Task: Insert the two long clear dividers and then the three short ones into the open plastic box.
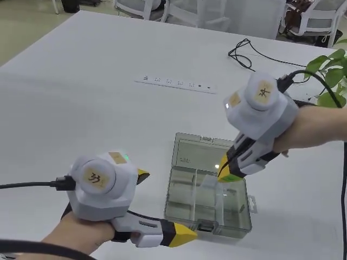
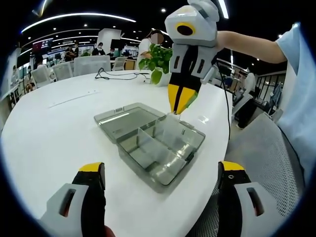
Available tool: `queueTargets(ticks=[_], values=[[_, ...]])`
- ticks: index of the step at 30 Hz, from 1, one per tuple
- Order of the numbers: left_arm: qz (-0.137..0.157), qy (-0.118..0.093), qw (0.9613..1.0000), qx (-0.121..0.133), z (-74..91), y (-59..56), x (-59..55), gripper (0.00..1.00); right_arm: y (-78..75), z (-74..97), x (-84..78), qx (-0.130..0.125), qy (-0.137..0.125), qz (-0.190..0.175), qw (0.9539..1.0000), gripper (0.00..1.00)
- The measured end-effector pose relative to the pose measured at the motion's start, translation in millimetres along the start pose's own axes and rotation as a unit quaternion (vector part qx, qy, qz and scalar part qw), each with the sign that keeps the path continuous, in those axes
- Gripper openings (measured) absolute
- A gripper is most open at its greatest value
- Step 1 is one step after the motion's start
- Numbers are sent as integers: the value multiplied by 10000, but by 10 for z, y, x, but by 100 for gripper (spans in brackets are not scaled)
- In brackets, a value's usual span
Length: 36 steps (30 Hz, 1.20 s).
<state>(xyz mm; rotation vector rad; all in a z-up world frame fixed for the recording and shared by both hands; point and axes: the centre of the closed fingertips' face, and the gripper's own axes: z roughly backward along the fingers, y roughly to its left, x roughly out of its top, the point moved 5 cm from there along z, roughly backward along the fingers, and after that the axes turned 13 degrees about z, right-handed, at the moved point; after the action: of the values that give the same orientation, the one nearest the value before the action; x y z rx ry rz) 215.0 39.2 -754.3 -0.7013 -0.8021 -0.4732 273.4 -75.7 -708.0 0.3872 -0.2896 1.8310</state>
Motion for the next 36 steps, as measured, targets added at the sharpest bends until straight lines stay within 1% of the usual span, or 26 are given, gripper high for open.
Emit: queueTargets(ticks=[4,5,7,8,13,17,20,30,36], values=[[2,8,10000,-8,-3,-1,-5,96,-18,-26,-12,-6,-52,-75,10000,2],[3,9,10000,-8,-4,-1,-7,96,-32,-30,-11,-53,-67,-56,9999,2],[3,15,10000,-14,-4,-3,-11,95,-24,-40,-9,-14,-89,-95,9999,2],[1,24,10000,-15,-5,-2,-16,95,-30,-44,-15,-42,-80,-47,9999,2],[16,24,10000,-31,-7,-8,-25,94,-27,-41,-19,-51,-108,-102,9999,2],[2,23,10000,-41,-17,-18,-18,94,-8,-53,5,-77,-117,-75,9999,2],[-12,19,10000,-58,-23,-34,-5,94,11,-119,-15,-36,-29,10,10000,2],[-12,21,10000,-48,-12,-18,5,94,-1,-318,-84,55,127,-39,9999,2],[-13,51,10000,-60,-9,-15,-12,93,-3,-449,-107,85,263,-34,9996,2]])
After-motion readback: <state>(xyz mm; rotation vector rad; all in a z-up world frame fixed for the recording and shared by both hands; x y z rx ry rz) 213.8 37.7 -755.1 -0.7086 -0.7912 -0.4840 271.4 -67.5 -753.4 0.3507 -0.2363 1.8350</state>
